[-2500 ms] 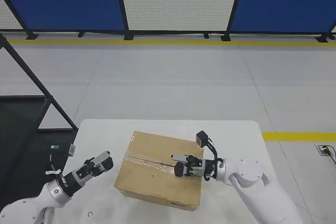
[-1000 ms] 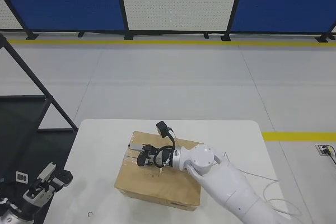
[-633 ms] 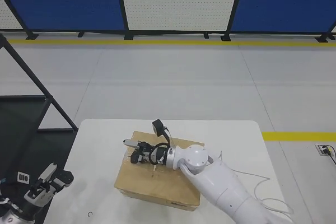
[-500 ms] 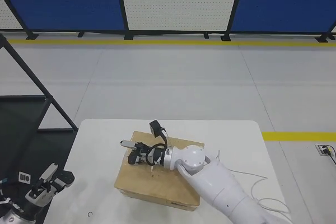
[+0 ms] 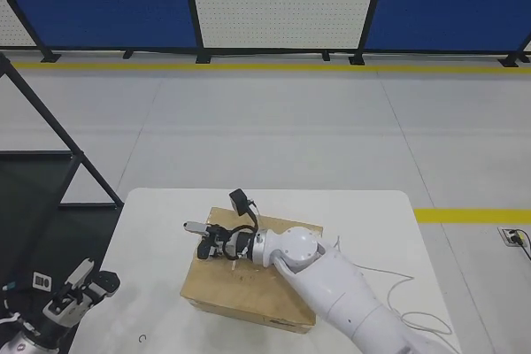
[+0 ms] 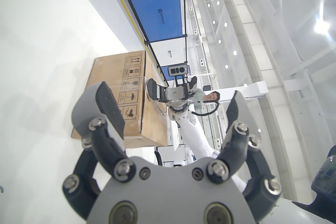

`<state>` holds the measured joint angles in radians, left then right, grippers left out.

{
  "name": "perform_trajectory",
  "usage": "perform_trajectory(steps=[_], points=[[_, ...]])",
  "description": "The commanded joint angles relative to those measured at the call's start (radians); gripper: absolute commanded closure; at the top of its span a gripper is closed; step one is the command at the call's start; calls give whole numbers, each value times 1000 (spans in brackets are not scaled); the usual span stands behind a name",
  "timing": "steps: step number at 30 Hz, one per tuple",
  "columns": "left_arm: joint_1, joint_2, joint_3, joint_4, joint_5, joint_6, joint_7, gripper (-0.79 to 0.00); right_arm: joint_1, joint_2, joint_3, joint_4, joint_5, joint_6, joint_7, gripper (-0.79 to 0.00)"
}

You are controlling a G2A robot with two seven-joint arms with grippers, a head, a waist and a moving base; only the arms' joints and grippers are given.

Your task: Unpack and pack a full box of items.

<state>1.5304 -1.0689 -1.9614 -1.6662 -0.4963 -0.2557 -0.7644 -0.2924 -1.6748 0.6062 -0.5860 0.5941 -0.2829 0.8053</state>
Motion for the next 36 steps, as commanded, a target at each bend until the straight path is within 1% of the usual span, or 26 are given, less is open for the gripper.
perform_trajectory(steps=[1, 5, 9, 12, 14, 17, 20, 24, 30, 36], points=[[-1, 0, 5, 0, 2, 0, 1, -785, 3, 0, 9, 13, -1, 1, 26, -785], [-8, 1, 19, -5, 9, 5, 1, -785, 4, 8, 37, 33, -9, -17, 52, -785], [-17, 1, 34, -10, 16, 10, -1, -785, -7, 27, 72, 36, -22, -32, 78, -785], [-26, 2, 47, -13, 23, 14, -2, -785, -22, 48, 103, 26, -35, -36, 110, -785], [-32, 2, 55, -14, 29, 17, -2, -785, -41, 65, 131, 7, -23, -32, 155, -785], [-42, 3, 69, -15, 36, 22, -2, -785, -68, 93, 174, -28, -33, -32, 184, -785], [-52, 4, 83, -16, 45, 27, -4, -785, -107, 124, 220, -93, -43, -18, 217, -785], [-62, 5, 99, -19, 54, 31, -7, -785, -169, 165, 277, -206, -104, 15, 209, -785], [-71, 6, 114, -22, 62, 36, -5, -785, -280, 227, 366, -411, -232, 117, 199, -785], [-80, 7, 131, -30, 74, 41, -4, -785, -403, 279, 467, -619, -339, 209, 193, -785]])
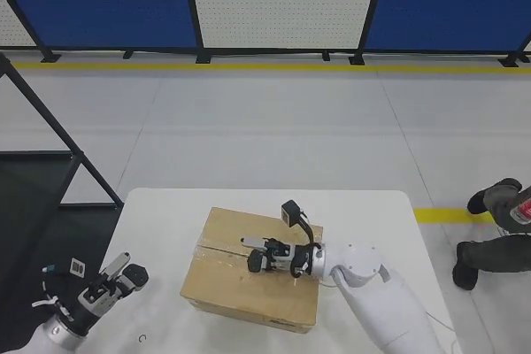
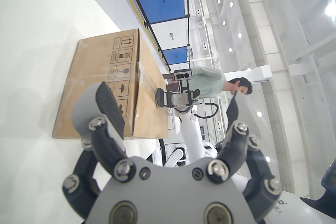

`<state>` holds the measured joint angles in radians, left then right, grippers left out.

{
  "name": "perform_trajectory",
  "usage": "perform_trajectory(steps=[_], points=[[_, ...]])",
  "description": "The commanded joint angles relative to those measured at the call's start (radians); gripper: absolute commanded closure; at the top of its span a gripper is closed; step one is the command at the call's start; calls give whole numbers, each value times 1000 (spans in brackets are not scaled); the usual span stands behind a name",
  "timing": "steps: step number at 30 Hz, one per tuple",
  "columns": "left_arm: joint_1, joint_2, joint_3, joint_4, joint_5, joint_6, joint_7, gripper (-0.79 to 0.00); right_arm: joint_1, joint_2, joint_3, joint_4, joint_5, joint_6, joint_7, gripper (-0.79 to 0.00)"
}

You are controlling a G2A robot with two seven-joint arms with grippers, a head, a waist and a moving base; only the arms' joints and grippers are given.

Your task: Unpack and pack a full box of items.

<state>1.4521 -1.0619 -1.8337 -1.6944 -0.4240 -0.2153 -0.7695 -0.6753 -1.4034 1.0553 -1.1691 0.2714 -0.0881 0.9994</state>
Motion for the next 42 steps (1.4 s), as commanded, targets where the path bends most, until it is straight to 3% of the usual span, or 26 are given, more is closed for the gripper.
perform_trajectory(steps=[1, 9, 24, 34, 42], points=[[-3, 0, 7, -3, 2, 1, 1, -785, -40, 15, 35, -66, -30, 29, -1, -785], [-18, 2, 30, -8, 16, 8, 1, -785, -157, 62, 162, -215, -92, 107, 3, -785], [-45, 5, 70, -14, 44, 26, 6, -785, -325, 115, 346, -321, -74, 102, -5, -785], [-66, 7, 97, -16, 61, 37, 14, -785, -412, 137, 411, -381, -35, 76, 11, -785], [-72, 9, 105, -15, 63, 39, 17, -785, -420, 147, 419, -357, -10, 65, 6, -785]])
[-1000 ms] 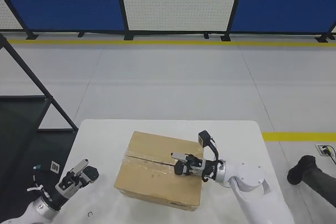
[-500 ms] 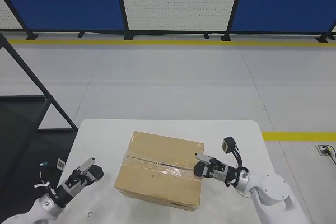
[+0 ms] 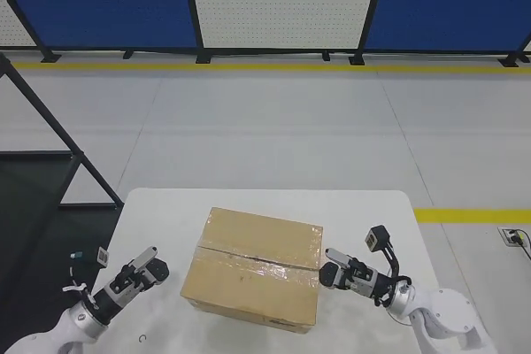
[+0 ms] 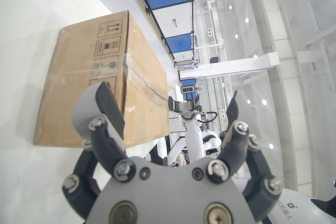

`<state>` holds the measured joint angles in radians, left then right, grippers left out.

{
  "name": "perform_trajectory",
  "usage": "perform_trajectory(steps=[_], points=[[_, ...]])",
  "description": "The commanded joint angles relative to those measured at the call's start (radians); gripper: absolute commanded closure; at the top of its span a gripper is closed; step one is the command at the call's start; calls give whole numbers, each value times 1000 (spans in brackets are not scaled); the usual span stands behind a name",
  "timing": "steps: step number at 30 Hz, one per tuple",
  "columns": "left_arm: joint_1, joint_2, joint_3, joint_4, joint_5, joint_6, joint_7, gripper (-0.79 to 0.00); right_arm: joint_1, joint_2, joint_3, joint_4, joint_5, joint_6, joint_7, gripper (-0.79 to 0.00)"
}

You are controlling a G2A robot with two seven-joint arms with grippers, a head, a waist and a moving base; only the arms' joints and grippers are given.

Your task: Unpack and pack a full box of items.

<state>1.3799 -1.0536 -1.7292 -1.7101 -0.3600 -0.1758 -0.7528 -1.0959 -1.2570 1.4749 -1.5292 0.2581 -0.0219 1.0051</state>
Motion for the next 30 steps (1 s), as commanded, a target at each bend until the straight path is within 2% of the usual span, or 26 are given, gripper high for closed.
perform_trajectory(steps=[1, 11, 16, 23, 25, 30], points=[[0, 0, 0, 1, 1, 0, 2, -785, 1, 2, -2, 7, 3, -2, -1, -785], [-2, 3, 4, 0, 2, 3, 10, -785, 8, 11, -14, 27, 23, -15, -16, -785], [-9, 3, -6, 1, -18, -11, 29, -785, -6, 13, 15, 14, 54, -59, -105, -785], [-20, 4, -69, 16, -129, -67, 33, -785, -24, 15, 84, 7, 169, -172, -204, -785], [-21, 4, -82, 23, -183, -76, 11, -785, -14, 14, 84, 21, 185, -209, -214, -785], [-21, 4, -85, 26, -191, -79, 7, -784, -11, 14, 82, 27, 187, -214, -214, -785]])
